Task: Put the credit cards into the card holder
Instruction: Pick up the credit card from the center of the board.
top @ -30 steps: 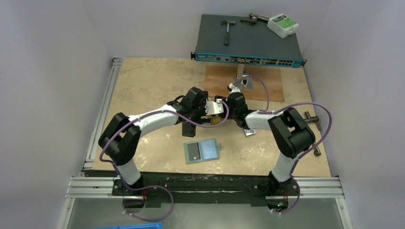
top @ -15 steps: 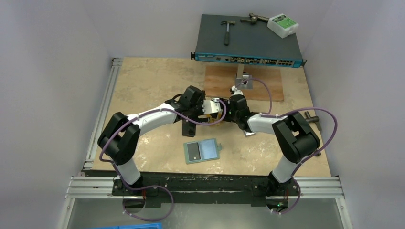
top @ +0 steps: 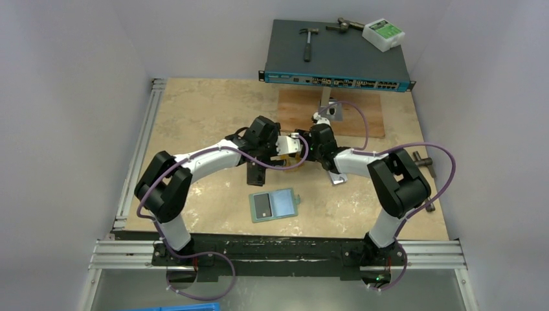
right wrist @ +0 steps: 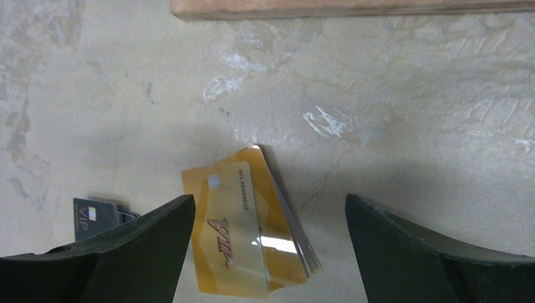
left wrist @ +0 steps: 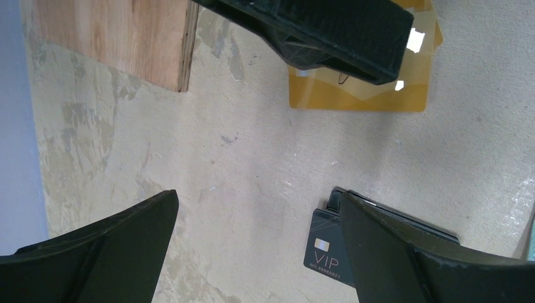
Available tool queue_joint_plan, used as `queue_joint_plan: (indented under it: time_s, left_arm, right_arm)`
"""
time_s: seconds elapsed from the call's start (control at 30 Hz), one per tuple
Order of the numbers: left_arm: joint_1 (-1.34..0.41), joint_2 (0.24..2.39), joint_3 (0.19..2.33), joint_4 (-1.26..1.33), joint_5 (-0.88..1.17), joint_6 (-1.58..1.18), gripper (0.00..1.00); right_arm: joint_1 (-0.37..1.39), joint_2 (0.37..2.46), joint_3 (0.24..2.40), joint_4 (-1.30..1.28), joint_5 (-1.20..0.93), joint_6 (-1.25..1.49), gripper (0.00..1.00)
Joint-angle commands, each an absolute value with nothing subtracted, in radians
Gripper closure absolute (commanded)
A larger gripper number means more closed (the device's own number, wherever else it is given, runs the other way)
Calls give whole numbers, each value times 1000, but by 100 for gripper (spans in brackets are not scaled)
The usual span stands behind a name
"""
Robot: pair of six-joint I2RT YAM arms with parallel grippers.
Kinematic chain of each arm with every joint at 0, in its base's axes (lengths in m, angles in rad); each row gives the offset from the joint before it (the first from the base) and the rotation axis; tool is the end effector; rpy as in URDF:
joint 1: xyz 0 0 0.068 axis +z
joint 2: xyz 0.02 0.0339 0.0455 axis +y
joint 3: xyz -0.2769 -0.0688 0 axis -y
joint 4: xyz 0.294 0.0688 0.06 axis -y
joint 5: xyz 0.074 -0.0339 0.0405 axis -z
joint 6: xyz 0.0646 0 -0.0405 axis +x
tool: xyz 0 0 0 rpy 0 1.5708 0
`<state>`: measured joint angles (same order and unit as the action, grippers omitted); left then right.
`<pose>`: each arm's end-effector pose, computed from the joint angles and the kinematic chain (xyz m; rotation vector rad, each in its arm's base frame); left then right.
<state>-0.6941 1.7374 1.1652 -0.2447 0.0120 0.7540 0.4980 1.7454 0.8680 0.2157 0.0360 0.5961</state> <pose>0.3380 -0.2823 0.1768 1.5859 1.7849 0.0140 0.3626 0.1945 0.1133 0.1324 2.2866 0.5470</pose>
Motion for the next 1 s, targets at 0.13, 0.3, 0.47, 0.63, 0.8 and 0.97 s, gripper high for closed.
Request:
queue_joint_plan:
  time_s: [0.13, 0.3, 0.47, 0.63, 0.8, 0.97]
  left_arm:
    - [-715, 1750, 1210, -221, 41, 760, 0]
    - [-725, 1780, 1255, -263, 4, 726, 0]
    - [-728, 1772, 1242, -237, 3, 676, 0]
    - [-735, 1777, 1218, -200, 4, 673, 0]
    - [-745, 1808, 1212, -165, 3, 672, 0]
    - [-752, 1827, 1240, -175, 20, 662, 0]
  right_arm:
    - [498, 1729, 829, 227, 36, 576, 11]
    - [498, 1750, 853, 192, 17, 590, 12]
    - [497, 1759, 853, 186, 29, 595, 12]
    - [498, 1758, 859, 156, 41, 595, 13]
    - [499, 1747, 878, 119, 58, 578, 13]
    - [498, 1725, 868, 120, 68, 582, 14]
